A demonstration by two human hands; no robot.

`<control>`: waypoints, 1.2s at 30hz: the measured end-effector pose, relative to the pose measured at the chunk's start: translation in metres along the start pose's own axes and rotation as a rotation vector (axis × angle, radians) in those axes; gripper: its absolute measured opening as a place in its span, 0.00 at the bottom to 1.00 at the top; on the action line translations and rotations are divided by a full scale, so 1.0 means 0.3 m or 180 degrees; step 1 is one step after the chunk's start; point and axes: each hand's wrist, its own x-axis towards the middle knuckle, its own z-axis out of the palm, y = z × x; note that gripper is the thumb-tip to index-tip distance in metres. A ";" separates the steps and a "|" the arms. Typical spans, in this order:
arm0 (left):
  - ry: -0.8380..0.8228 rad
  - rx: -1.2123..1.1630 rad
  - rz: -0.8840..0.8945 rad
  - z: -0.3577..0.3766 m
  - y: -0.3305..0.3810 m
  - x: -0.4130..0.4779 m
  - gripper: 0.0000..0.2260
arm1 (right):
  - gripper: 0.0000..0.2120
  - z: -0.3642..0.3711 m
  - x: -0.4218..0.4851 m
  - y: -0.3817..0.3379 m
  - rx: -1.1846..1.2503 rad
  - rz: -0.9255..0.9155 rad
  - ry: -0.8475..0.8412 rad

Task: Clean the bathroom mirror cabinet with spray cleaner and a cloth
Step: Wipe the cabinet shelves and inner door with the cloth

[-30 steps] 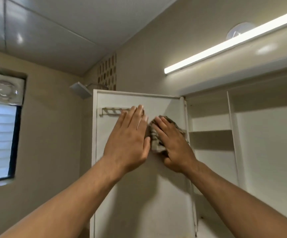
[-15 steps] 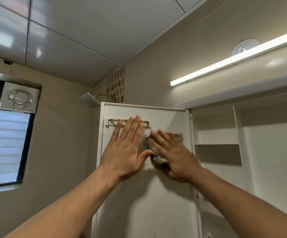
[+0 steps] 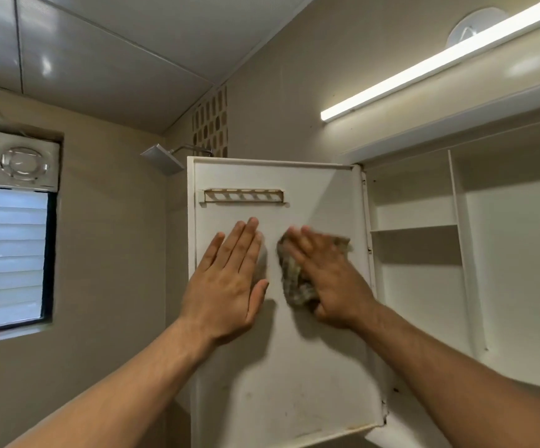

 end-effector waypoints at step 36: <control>0.1437 -0.1673 -0.0874 -0.037 -0.214 0.132 0.37 | 0.30 -0.150 0.586 -0.311 0.0520 0.0005 0.0630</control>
